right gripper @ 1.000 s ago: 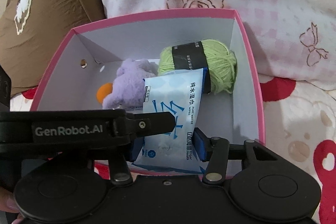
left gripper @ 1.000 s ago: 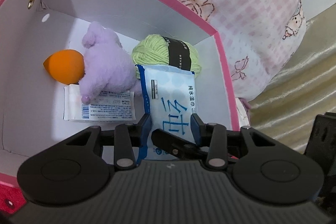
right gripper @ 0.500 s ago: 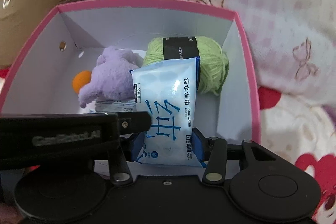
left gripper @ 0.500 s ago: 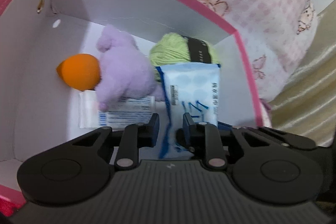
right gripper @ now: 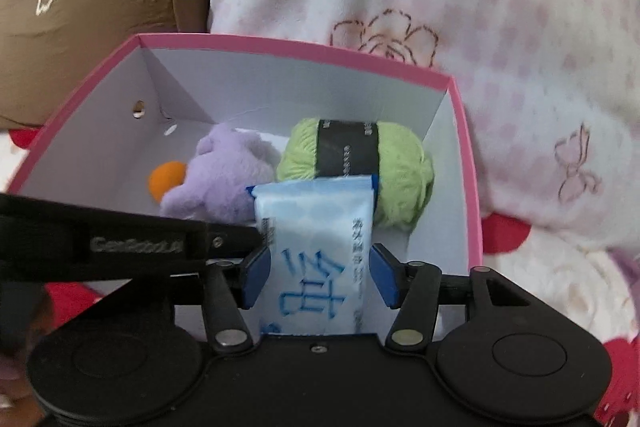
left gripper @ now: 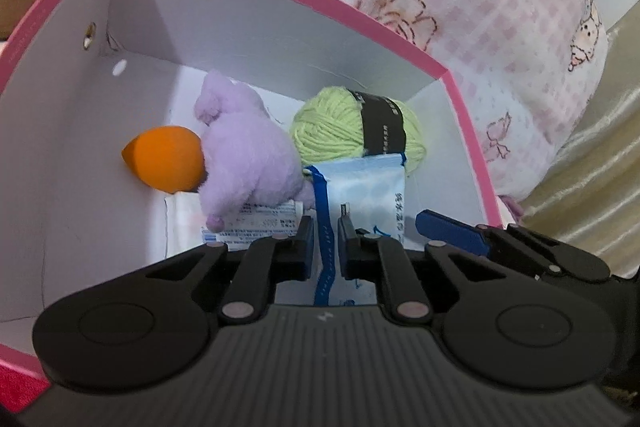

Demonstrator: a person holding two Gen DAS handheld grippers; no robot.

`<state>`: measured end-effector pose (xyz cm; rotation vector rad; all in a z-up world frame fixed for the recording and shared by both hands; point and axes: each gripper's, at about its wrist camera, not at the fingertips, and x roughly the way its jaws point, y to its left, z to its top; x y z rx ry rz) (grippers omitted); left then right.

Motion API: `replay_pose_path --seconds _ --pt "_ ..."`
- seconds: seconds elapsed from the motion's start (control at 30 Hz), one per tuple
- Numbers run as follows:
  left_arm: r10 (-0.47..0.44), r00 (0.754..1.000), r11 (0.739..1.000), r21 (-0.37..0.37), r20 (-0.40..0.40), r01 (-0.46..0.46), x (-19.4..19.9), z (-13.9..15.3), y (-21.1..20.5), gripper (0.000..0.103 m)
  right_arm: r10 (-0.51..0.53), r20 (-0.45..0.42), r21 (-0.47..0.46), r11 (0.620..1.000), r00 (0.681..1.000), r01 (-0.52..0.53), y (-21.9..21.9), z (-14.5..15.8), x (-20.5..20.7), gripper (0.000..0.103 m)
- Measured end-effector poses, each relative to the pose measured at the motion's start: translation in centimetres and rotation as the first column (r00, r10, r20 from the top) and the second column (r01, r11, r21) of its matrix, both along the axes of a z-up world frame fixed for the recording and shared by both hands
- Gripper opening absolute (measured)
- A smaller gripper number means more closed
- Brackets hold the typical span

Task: Organize objects
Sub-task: 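Open the left gripper and release the wet-wipes pack in the box, then withdraw the left gripper up and away from the pink box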

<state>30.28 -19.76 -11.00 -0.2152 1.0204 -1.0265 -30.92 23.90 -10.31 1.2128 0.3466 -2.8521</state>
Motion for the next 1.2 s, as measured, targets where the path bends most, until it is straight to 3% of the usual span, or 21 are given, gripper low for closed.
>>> replay_pose_path --seconds 0.13,0.3,0.37,0.53,0.73,0.87,1.03,1.13,1.2 --pt "0.000 1.000 1.000 -0.020 -0.009 0.000 0.0 0.0 0.2 0.011 0.026 -0.024 0.011 1.000 0.999 -0.026 -0.1 -0.1 -0.3 0.056" --pt "0.001 1.000 1.000 -0.014 0.019 -0.001 -0.9 -0.1 0.0 0.011 -0.026 0.002 0.058 0.998 1.000 0.026 -0.1 -0.5 -0.7 0.033" --pt "-0.001 1.000 1.000 -0.022 0.026 0.001 -1.2 -0.1 0.0 0.011 -0.035 0.006 0.065 0.997 0.999 0.035 0.3 -0.5 -0.7 0.030" --pt "-0.010 1.000 0.999 -0.034 0.027 0.011 -1.5 -0.1 0.3 0.012 -0.041 -0.017 0.085 0.995 0.999 0.043 0.1 -0.8 -0.5 0.030" --pt "-0.016 0.998 0.999 0.033 0.059 0.014 -1.8 -0.3 0.2 0.016 -0.049 -0.028 0.120 0.991 0.998 0.052 -0.1 -1.8 -1.4 0.033" --pt "-0.008 0.999 1.000 0.006 0.050 0.008 -1.8 0.5 1.6 0.018 -0.058 -0.014 0.112 0.992 0.998 0.060 -0.2 -1.5 -1.1 0.036" --pt "0.004 1.000 1.000 0.015 0.030 -0.005 -1.8 2.1 3.4 0.026 -0.041 -0.010 -0.070 0.997 0.999 0.040 1.4 1.9 1.3 0.047" --pt "0.003 1.000 1.000 0.007 -0.013 -0.003 -1.9 3.3 4.5 0.029 -0.033 -0.001 -0.202 0.979 0.999 0.033 2.5 4.1 2.9 0.051" --pt "0.008 1.000 1.000 0.020 0.011 -0.009 -2.3 4.6 4.9 0.031 -0.036 0.003 -0.254 0.966 0.999 0.036 3.1 5.2 4.0 0.052"
